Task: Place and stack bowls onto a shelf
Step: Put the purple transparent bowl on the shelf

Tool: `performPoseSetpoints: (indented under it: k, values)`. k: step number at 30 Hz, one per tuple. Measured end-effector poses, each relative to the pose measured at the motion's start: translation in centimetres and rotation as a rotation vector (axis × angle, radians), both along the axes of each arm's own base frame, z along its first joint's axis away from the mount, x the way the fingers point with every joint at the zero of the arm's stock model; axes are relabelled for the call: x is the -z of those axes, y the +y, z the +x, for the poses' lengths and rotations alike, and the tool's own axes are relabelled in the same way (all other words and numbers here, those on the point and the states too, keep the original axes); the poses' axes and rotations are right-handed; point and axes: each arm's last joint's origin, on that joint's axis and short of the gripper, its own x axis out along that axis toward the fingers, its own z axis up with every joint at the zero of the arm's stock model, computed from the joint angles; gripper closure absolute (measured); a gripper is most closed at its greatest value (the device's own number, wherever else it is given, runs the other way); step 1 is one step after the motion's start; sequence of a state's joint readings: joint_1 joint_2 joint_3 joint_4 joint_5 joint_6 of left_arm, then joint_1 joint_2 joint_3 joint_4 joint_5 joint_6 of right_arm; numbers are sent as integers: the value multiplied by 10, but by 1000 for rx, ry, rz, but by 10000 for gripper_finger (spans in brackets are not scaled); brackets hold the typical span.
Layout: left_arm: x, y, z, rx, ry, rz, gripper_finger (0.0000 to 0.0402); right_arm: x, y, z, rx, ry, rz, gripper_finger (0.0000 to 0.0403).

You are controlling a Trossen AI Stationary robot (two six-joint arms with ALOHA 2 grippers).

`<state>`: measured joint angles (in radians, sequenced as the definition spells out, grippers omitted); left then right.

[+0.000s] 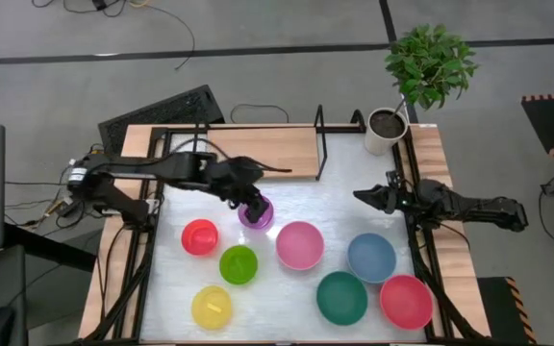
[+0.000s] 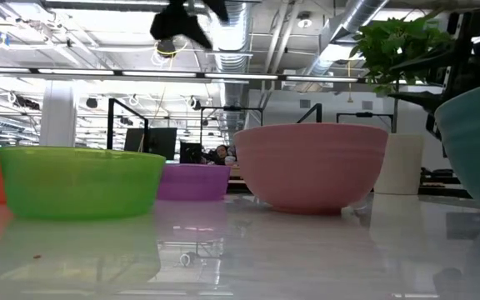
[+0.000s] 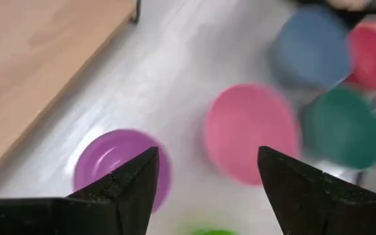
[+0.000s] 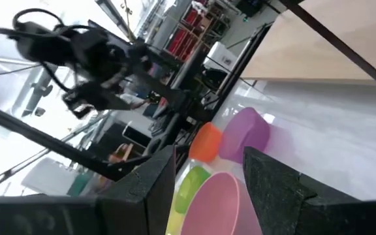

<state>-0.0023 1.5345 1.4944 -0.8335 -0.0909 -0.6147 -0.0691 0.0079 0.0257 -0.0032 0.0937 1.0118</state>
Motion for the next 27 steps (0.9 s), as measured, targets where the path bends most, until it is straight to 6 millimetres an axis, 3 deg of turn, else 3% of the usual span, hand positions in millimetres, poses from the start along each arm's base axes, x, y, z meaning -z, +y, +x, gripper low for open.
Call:
performPoseSetpoints:
  k: [10, 16, 23, 27]
  values:
    - [75, 42, 27, -2, 374, 15, 157, 2, 1, 1, 1, 29, -50, 200]
    - [108, 63, 36, 1, 507, 43, 157, 2, 0, 1, 2, 31, -50, 200]
    - [135, 80, 42, 62, 601, 91, 157, 2, 0, 1, 9, 32, -50, 200]
    - [140, 86, 42, 72, 623, 108, 157, 2, 0, 1, 11, 32, -50, 200]
